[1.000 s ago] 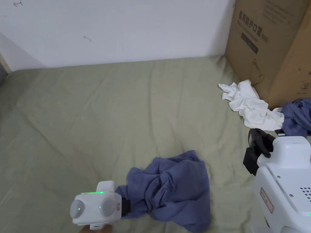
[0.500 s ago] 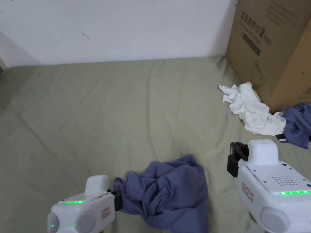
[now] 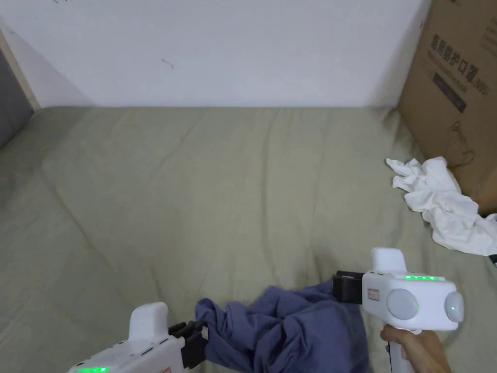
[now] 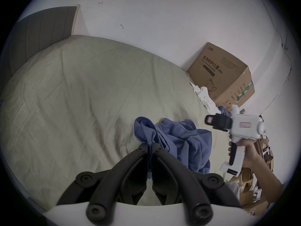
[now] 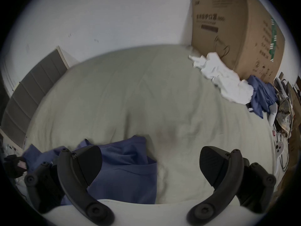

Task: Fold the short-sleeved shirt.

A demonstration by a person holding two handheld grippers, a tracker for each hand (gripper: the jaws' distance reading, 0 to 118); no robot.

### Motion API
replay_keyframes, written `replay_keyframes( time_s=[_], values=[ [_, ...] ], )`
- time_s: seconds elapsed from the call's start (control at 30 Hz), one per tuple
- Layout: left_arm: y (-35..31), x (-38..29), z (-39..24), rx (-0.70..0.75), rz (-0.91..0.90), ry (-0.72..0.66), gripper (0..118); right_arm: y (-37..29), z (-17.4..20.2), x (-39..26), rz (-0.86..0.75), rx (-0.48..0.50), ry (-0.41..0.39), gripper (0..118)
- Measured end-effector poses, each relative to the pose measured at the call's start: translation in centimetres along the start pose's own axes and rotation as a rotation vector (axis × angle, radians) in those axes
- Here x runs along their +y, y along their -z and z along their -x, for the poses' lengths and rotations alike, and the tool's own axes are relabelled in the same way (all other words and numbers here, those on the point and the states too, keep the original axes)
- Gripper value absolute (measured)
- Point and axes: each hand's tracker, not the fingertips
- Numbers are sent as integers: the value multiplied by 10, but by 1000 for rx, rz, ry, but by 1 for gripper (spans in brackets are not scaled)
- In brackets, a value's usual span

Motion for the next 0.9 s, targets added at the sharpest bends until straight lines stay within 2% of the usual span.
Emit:
replay_keyframes(
  time_s=[0.07,0.1,0.13,0.2,0.3,0.33,0.37,0.4,0.43,0.5,0.73,0.9],
  values=[
    [3,-1,1,0,5,-3,7,18,5,2,62,7,-33,109],
    [4,-2,3,0,6,-6,7,24,8,2,67,11,-44,100],
    [5,-3,5,-2,11,-12,7,31,11,2,71,11,-49,85],
    [8,-5,7,-1,17,-17,7,44,17,3,119,-1,-55,73],
    [10,-7,10,-1,21,-26,7,55,18,0,147,23,-64,44],
    [10,-7,11,-4,22,-32,7,50,22,-1,146,13,-60,39],
    [9,-7,12,-7,20,-37,7,44,22,-1,130,14,-58,39],
    [8,-7,12,-9,17,-41,7,41,22,0,108,32,-65,20],
    [8,-7,13,-12,15,-47,7,37,22,0,103,23,-86,9],
    [8,-7,13,-17,15,-56,7,21,22,-1,89,30,-91,8],
    [-3,-1,7,-39,-29,-80,7,-66,4,5,-135,72,-29,6],
    [-15,19,6,-65,-98,-132,7,-133,-22,20,-296,80,14,6]
  ],
)
